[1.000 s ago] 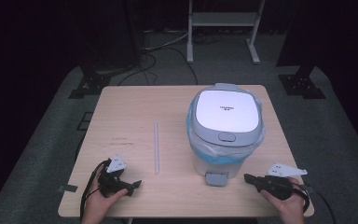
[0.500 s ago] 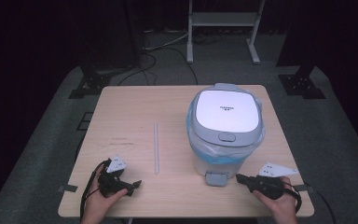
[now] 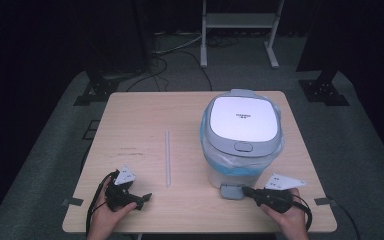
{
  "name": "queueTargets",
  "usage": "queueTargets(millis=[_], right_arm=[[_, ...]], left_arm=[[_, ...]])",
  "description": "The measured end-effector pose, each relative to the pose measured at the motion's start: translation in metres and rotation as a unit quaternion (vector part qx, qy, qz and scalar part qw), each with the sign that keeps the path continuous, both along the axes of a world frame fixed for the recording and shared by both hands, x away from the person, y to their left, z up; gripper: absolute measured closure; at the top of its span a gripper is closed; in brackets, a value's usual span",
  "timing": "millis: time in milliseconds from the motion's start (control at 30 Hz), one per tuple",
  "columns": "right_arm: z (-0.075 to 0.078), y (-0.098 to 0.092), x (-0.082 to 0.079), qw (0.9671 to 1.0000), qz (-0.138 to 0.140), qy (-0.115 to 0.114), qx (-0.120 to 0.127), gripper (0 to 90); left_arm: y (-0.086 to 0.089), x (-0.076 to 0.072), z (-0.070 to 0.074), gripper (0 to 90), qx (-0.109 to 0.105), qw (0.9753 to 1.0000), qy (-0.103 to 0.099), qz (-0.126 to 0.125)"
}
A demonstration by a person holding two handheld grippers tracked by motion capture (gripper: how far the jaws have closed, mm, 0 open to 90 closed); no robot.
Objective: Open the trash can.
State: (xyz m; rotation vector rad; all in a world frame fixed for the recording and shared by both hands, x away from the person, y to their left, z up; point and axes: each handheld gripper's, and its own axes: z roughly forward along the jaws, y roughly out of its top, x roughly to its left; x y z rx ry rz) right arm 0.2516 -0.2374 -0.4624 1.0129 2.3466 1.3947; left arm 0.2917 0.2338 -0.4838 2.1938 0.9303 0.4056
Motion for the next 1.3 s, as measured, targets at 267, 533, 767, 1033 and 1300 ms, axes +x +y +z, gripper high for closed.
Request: queueTargets(millis=[267, 533, 767, 1033, 1300], right_arm=[[0.0, 0.01, 0.003, 1.0, 0.005, -0.004, 0.007, 89.9], [-0.002, 0.021, 0.006, 0.9999, 0.011, -0.006, 0.003, 89.9], [-0.005, 0.03, 0.007, 0.9999, 0.014, -0.007, -0.007, 89.9], [-0.008, 0.033, 0.007, 0.9994, 0.014, -0.022, -0.021, 90.0], [-0.01, 0.034, 0.006, 0.9989, 0.013, -0.036, -0.028, 90.0]], left_arm=[[0.0, 0.0, 0.0, 0.0, 0.0, 1.0, 0.0, 0.0], [0.0, 0.0, 0.0, 0.0, 0.0, 1.0, 0.0, 0.0], [0.0, 0.0, 0.0, 0.0, 0.0, 1.0, 0.0, 0.0], [0.0, 0.0, 0.0, 0.0, 0.0, 1.0, 0.0, 0.0], [0.0, 0.0, 0.0, 0.0, 0.0, 1.0, 0.0, 0.0]])
